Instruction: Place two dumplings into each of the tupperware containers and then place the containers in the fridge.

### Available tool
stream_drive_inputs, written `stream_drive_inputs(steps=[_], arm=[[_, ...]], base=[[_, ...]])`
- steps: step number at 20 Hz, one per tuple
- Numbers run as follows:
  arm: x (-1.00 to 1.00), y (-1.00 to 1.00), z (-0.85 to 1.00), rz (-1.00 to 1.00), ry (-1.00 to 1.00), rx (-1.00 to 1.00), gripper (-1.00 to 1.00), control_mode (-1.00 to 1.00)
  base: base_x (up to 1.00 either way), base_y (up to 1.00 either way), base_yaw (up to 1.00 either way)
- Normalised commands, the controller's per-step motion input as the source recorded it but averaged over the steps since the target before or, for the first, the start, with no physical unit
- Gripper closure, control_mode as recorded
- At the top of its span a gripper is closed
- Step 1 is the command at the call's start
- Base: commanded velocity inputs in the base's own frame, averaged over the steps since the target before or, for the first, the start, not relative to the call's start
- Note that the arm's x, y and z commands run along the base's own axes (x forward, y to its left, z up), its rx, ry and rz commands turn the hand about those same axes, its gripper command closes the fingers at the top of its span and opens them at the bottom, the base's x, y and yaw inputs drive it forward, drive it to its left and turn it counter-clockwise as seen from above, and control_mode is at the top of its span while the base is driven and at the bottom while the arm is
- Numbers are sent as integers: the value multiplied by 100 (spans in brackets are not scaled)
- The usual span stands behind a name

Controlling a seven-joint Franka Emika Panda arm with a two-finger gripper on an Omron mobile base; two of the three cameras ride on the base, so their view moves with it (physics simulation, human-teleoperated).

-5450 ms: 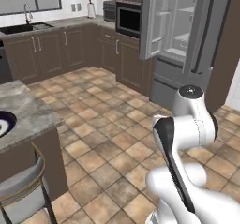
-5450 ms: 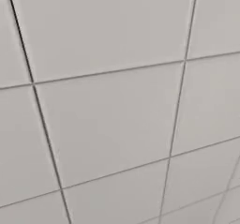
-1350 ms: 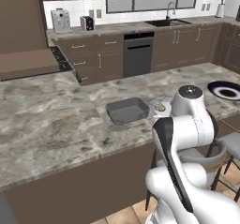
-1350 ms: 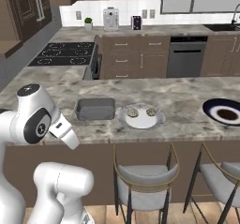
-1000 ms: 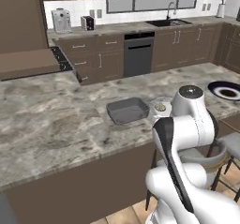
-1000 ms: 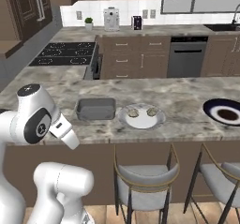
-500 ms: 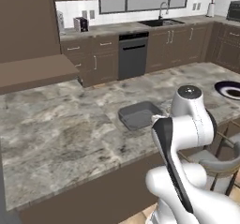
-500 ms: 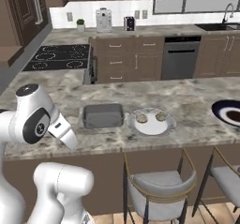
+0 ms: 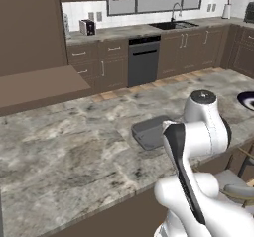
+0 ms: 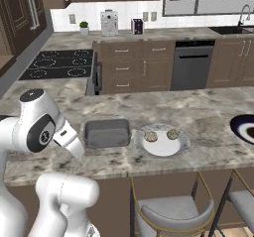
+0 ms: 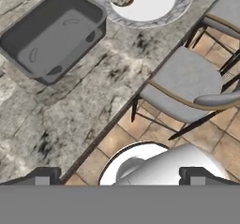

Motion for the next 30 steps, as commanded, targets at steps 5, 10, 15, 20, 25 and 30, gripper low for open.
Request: stream_drive_inputs(steps=[5, 10, 15, 20, 25, 30], arm=[[-6, -96, 10, -23, -12, 33, -100, -100], [14, -60, 5, -38, 4, 7, -100, -100], [43, -52, 1, -19, 3, -6, -100, -100], [43, -71, 10, -3, 0, -1, -100, -100], [16, -79, 11, 0, 6, 0, -100, -100], [67, -18, 2, 2, 11, 0, -100, -100]], base=[[0, 0, 0], [0, 0, 0], [0, 0, 0], [0, 0, 0], [0, 0, 0], [0, 0, 0]])
